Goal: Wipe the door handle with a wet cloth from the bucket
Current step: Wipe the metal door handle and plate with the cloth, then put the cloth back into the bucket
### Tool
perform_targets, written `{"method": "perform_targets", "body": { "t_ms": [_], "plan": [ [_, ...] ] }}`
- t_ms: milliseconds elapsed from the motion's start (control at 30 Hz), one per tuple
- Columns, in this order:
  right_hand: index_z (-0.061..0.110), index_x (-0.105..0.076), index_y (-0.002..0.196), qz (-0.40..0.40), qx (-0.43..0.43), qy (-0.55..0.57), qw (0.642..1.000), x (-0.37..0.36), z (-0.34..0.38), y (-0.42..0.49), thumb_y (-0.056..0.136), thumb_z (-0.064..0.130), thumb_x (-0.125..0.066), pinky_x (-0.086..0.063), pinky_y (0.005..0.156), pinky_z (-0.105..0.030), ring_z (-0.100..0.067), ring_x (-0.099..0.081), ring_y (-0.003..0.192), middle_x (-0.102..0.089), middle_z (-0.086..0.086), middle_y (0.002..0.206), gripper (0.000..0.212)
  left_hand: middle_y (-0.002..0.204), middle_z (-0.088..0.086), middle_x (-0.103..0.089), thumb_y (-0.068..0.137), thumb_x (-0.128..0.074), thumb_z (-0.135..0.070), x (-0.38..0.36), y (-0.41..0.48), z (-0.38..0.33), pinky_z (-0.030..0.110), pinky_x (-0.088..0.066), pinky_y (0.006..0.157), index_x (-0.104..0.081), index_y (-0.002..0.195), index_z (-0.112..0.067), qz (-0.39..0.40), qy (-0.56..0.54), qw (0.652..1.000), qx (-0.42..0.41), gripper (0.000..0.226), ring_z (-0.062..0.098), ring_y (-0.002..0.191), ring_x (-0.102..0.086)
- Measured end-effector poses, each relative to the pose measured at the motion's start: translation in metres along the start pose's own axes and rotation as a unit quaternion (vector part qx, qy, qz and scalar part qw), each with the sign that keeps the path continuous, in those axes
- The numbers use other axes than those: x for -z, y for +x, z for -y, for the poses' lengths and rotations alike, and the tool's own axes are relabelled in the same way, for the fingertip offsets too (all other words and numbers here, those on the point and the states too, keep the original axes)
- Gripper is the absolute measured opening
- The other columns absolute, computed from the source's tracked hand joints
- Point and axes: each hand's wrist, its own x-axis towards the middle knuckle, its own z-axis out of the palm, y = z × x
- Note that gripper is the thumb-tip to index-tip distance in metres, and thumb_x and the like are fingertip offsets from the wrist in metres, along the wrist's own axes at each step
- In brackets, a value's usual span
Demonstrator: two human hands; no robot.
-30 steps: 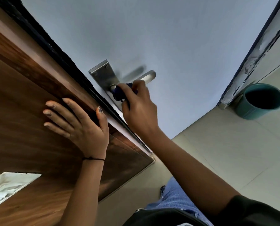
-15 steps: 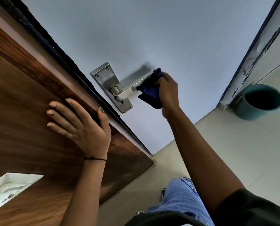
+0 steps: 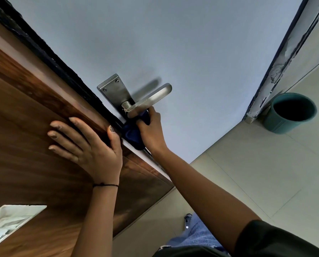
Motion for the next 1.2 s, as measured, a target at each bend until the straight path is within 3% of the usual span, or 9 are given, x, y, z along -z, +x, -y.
{"method": "perform_targets", "body": {
  "t_ms": [167, 267, 367, 533, 667, 800, 933, 1100, 1200],
  "plan": [
    [0.021, -0.047, 0.130, -0.050, 0.028, -0.089, 0.994, 0.041, -0.010, -0.007, 0.092, 0.003, -0.045, -0.048, 0.100, -0.033, -0.013, -0.052, 0.103, -0.045, 0.000, 0.117, 0.043, 0.134, 0.048, -0.033, 0.092, -0.050, -0.030, 0.001, 0.001, 0.000, 0.039, 0.013, 0.117, -0.020, 0.138, 0.007, -0.004, 0.006, 1.000, 0.004, 0.066, 0.052, 0.127, -0.014],
    [0.017, -0.047, 0.129, -0.093, 0.021, -0.071, 0.993, 0.084, -0.006, -0.012, 0.092, 0.000, -0.046, -0.049, 0.079, -0.016, 0.001, -0.054, 0.084, -0.045, 0.021, 0.098, 0.041, 0.135, 0.050, -0.028, 0.090, -0.051, -0.021, 0.004, 0.002, -0.010, 0.037, 0.015, 0.116, -0.021, 0.138, 0.013, -0.014, -0.035, 0.999, 0.032, 0.066, 0.054, 0.128, -0.012],
    [0.023, -0.044, 0.130, -0.127, -0.003, -0.045, 0.991, 0.136, 0.000, -0.018, 0.094, 0.006, -0.048, -0.045, 0.065, -0.004, 0.009, -0.051, 0.086, -0.046, 0.012, 0.106, 0.040, 0.141, 0.050, -0.014, 0.087, -0.051, -0.011, 0.011, 0.003, -0.038, 0.037, 0.014, 0.115, -0.017, 0.139, 0.020, 0.018, -0.128, 0.984, 0.123, 0.069, 0.060, 0.134, -0.007],
    [0.027, -0.043, 0.133, -0.163, -0.005, -0.026, 0.986, 0.222, 0.022, -0.034, 0.094, 0.011, -0.051, -0.046, 0.093, -0.026, -0.003, -0.054, 0.104, -0.051, 0.008, 0.120, 0.043, 0.152, 0.027, -0.022, 0.090, -0.050, -0.011, 0.017, -0.021, -0.146, 0.047, -0.006, 0.120, -0.023, 0.144, 0.006, 0.119, -0.299, 0.947, 0.003, 0.063, 0.039, 0.143, -0.012],
    [0.031, -0.045, 0.131, -0.177, 0.011, -0.018, 0.984, 0.308, 0.044, -0.057, 0.093, 0.012, -0.054, -0.050, 0.092, -0.028, -0.011, -0.058, 0.111, -0.053, 0.005, 0.126, 0.044, 0.135, -0.008, -0.053, 0.098, -0.045, -0.027, 0.037, -0.046, -0.266, 0.032, -0.039, 0.110, -0.055, 0.130, -0.016, 0.384, -0.534, 0.752, 0.039, 0.035, 0.006, 0.128, -0.047],
    [0.032, -0.046, 0.129, -0.219, 0.039, -0.033, 0.975, 0.412, 0.068, -0.082, 0.093, 0.013, -0.055, -0.052, 0.089, -0.026, -0.003, -0.061, 0.104, -0.056, 0.009, 0.123, 0.042, 0.098, 0.000, -0.073, 0.100, -0.040, -0.028, 0.068, -0.065, -0.383, 0.023, -0.056, 0.081, -0.068, 0.102, -0.012, 0.535, -0.627, 0.547, 0.145, 0.033, 0.011, 0.093, -0.069],
    [0.035, -0.047, 0.124, -0.287, 0.035, -0.035, 0.957, 0.510, 0.085, -0.105, 0.095, 0.014, -0.053, -0.054, 0.092, -0.035, -0.015, -0.061, 0.109, -0.058, 0.008, 0.121, 0.036, 0.092, 0.006, -0.071, 0.098, -0.043, -0.031, 0.090, -0.085, -0.486, 0.024, -0.057, 0.069, -0.065, 0.106, -0.003, 0.623, -0.634, 0.438, 0.134, 0.037, 0.012, 0.079, -0.069],
    [0.035, -0.046, 0.127, -0.340, 0.039, -0.045, 0.939, 0.602, 0.096, -0.117, 0.098, 0.015, -0.048, -0.056, 0.086, -0.027, -0.011, -0.061, 0.109, -0.059, 0.004, 0.126, 0.036, 0.102, 0.012, -0.069, 0.092, -0.056, -0.032, 0.103, -0.112, -0.596, 0.031, -0.057, 0.076, -0.062, 0.110, -0.003, 0.710, -0.618, 0.306, 0.144, 0.035, 0.018, 0.093, -0.067],
    [0.036, -0.043, 0.134, -0.341, 0.033, -0.054, 0.938, 0.638, 0.096, -0.108, 0.101, 0.019, -0.042, -0.055, 0.093, -0.039, -0.013, -0.063, 0.111, -0.062, 0.004, 0.127, 0.037, 0.100, 0.009, -0.070, 0.090, -0.059, -0.029, 0.096, -0.123, -0.650, 0.024, -0.057, 0.070, -0.061, 0.110, -0.007, 0.748, -0.595, 0.244, 0.166, 0.029, 0.014, 0.089, -0.068]
  ]
}}
